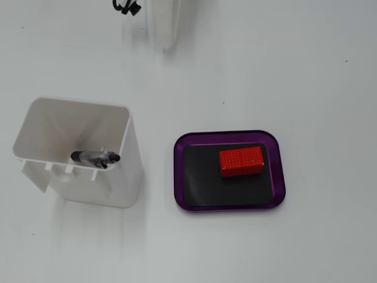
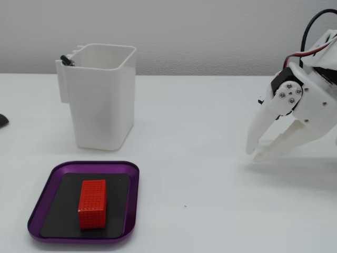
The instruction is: Pick up the pen and put it in the pen holder.
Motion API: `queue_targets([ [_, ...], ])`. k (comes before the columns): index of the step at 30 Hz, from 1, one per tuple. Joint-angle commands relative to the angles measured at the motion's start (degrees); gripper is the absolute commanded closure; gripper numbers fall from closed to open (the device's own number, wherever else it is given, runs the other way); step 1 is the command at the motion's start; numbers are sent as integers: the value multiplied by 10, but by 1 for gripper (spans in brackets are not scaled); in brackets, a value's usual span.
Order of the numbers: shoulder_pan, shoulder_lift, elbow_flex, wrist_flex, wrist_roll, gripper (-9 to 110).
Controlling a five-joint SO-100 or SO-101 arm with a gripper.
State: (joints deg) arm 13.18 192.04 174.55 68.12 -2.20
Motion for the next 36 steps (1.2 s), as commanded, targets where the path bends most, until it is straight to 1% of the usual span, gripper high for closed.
queue_targets([
  [1,8,33,5,5,1,102],
  [7,163,34,5,12,4,102],
  [11,207,34,5,11,-2,102],
  [13,196,34,4,12,-1,102],
  [15,163,34,4,12,4,102],
  [21,0,33,5,12,3,102],
  [24,-46,33,5,12,-3,102],
  [36,-47,33,4,12,-2,102],
])
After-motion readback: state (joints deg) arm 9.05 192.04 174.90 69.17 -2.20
